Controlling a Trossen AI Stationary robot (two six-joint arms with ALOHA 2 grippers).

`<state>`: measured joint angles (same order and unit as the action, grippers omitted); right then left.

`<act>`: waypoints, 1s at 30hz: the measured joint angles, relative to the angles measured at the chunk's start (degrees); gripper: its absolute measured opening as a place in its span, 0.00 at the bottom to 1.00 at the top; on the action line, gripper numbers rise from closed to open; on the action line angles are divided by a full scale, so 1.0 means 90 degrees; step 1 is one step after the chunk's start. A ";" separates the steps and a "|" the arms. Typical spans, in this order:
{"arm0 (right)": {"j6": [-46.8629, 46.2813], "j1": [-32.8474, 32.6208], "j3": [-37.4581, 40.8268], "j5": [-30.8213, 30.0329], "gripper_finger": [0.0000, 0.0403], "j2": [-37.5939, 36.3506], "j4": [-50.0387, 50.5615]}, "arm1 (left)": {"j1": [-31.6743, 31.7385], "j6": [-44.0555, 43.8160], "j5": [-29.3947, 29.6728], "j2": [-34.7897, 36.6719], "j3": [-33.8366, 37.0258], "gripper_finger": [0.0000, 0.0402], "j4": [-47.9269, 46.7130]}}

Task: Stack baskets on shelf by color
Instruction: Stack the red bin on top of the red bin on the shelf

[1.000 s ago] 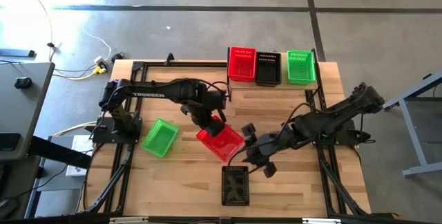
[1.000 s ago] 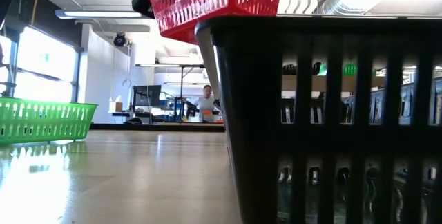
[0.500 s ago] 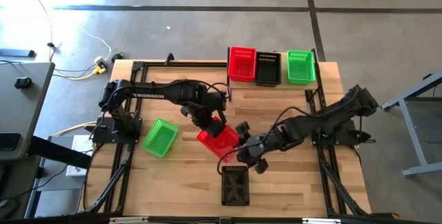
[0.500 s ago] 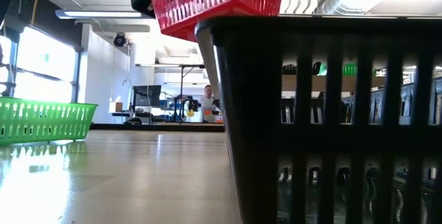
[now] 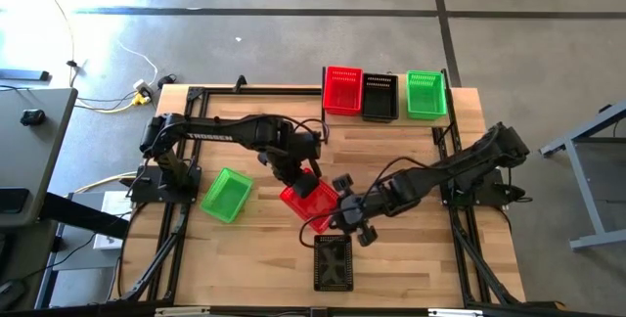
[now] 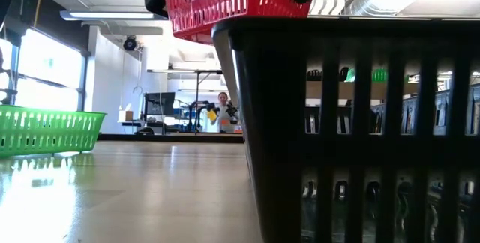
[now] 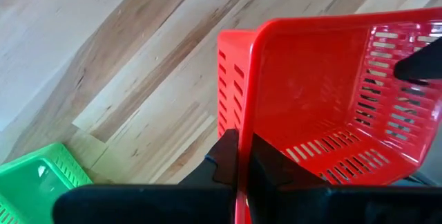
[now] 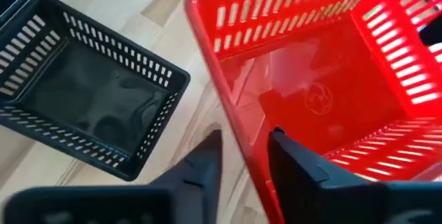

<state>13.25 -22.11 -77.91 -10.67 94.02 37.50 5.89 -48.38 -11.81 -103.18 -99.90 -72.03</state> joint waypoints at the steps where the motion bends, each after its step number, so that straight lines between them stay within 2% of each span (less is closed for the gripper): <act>1: -0.0051 0.0002 0.0000 -0.0009 0.19 0.0014 -0.0008 | -0.0002 0.0007 0.0000 -0.0002 0.0000 0.00 0.0000; 4: -0.0112 0.0001 0.0000 -0.0049 0.06 0.0027 0.0041 | -0.0002 0.0111 -0.0003 -0.0002 0.0000 0.00 0.0042; 6: -0.0114 0.0000 -0.0002 -0.0026 0.02 0.0027 0.0026 | 0.0000 0.0200 0.0011 -0.0002 0.0000 0.00 0.0081; 10: -0.0374 -0.0005 -0.0002 -0.0006 0.03 0.0027 0.0016 | 0.0000 0.0279 0.0075 -0.0002 0.0000 0.04 0.0238; 17: -0.0789 -0.0003 -0.0002 0.0025 0.00 0.0027 0.0000 | 0.0000 0.0493 0.0420 -0.0002 0.0000 0.16 0.0382; 26: -0.1629 -0.0002 -0.0002 0.0217 0.00 0.0027 0.0002 | 0.0064 0.1053 0.0379 -0.0002 0.0000 0.35 0.0378; 30: -0.2160 0.0000 -0.0002 0.0219 0.00 0.0027 0.0043 | 0.0147 0.1588 0.0231 -0.0002 0.0000 0.40 0.0322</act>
<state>-6.19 -22.11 -77.93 -8.70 94.26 37.88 7.22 -34.09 -9.74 -103.20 -99.90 -69.13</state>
